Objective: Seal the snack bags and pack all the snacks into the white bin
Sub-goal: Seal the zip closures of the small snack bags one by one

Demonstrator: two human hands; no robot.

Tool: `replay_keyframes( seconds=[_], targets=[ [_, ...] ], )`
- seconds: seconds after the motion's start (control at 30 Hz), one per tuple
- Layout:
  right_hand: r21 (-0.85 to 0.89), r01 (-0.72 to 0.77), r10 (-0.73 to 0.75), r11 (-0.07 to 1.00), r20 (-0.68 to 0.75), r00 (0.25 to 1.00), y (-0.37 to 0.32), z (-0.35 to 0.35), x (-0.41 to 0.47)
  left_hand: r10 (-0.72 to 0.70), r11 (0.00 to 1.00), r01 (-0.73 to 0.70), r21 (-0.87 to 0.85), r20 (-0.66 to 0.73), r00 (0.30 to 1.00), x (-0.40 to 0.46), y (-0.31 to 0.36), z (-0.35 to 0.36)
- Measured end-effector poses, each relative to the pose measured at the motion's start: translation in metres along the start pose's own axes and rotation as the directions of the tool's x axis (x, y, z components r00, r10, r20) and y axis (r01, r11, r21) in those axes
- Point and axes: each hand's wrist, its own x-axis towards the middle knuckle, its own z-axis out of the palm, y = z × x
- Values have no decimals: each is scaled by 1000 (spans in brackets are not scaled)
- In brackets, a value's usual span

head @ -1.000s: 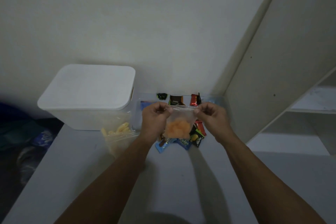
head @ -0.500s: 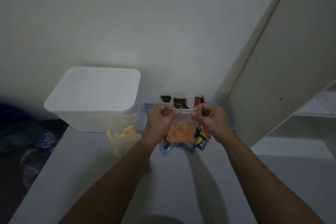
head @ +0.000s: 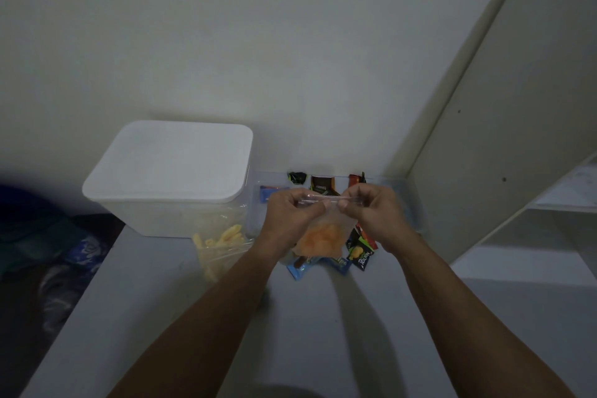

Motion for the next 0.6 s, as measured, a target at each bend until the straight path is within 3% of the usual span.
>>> replay_keyframes(
  seconds=[0.13, 0.27, 0.4, 0.6],
  targets=[
    [31, -16, 18, 999, -34, 999, 0, -3, 3, 11, 994, -14, -109, -35, 999, 2, 3, -8],
    [-71, -6, 10, 997, 64, 998, -6, -3, 4, 49, 998, -51, -41, -57, 997, 3, 2, -8],
    [-145, 24, -23, 989, 7, 1000, -8, 1, 7, 72, 997, -71, 32, -33, 997, 2, 2, -4],
    [-119, 4, -4, 993, -1, 1000, -6, 1, 6, 84, 995, -80, 60, -62, 995, 3, 0, -3]
  ],
)
